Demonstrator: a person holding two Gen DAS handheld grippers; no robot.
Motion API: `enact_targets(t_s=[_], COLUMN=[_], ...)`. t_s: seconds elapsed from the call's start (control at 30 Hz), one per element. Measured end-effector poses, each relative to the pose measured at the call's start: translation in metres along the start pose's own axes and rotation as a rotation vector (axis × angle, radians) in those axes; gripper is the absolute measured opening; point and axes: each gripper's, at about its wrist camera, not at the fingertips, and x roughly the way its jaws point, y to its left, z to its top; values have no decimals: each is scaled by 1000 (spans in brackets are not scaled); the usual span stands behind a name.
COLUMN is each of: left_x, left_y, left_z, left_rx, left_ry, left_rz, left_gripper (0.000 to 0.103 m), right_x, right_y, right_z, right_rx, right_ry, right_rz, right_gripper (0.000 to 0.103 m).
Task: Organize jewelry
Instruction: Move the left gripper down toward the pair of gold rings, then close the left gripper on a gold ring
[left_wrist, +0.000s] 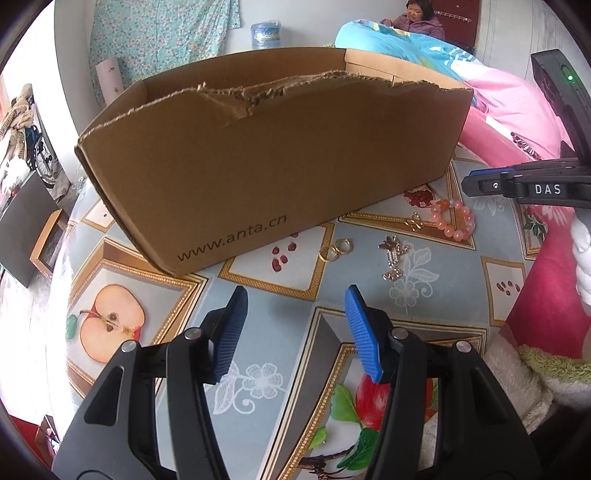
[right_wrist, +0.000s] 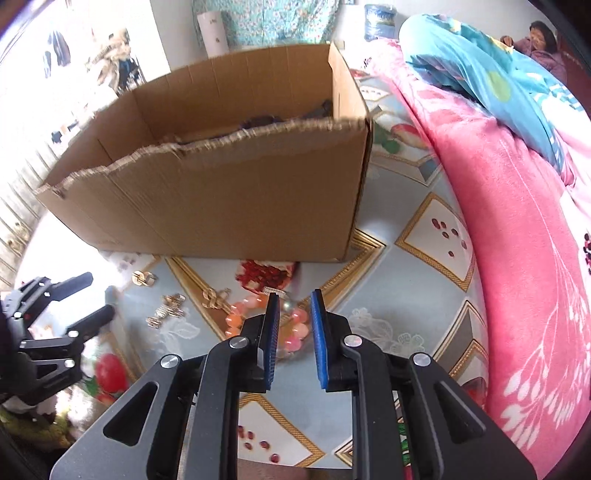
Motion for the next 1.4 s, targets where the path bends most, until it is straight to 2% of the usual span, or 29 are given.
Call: enact_targets(t_s=[0.1,0.3,0.43,0.7,0.83,1.17,1.4], left_x=[4,13,19,27,30,25,17], left_y=[-2,-14,-19,-18,-15,-20,-18], left_z=[8,21,24,30,36,30,18], left_rx=[22,72,111,167,157,163,118], left_ry=[-10,-10,-2,40,62,77,72], left_rz=[-6,-38,-30,-30,-82,-61,-26], left_gripper=[52,37,27,25,13,11,11], right_x=[-4,-2,4,10,12,14,19], right_y=[4,17,21,23,22,27,58], right_z=[4,1,-1,2,3,1,4], right_rx=[7,22,17,11,15,10,-88], right_ry=[-28,-33,-18,-19,-24,-23,-30], right_rz=[62,141,174,223,237,269,272], right_gripper=[18,18,18,18,18,18,18])
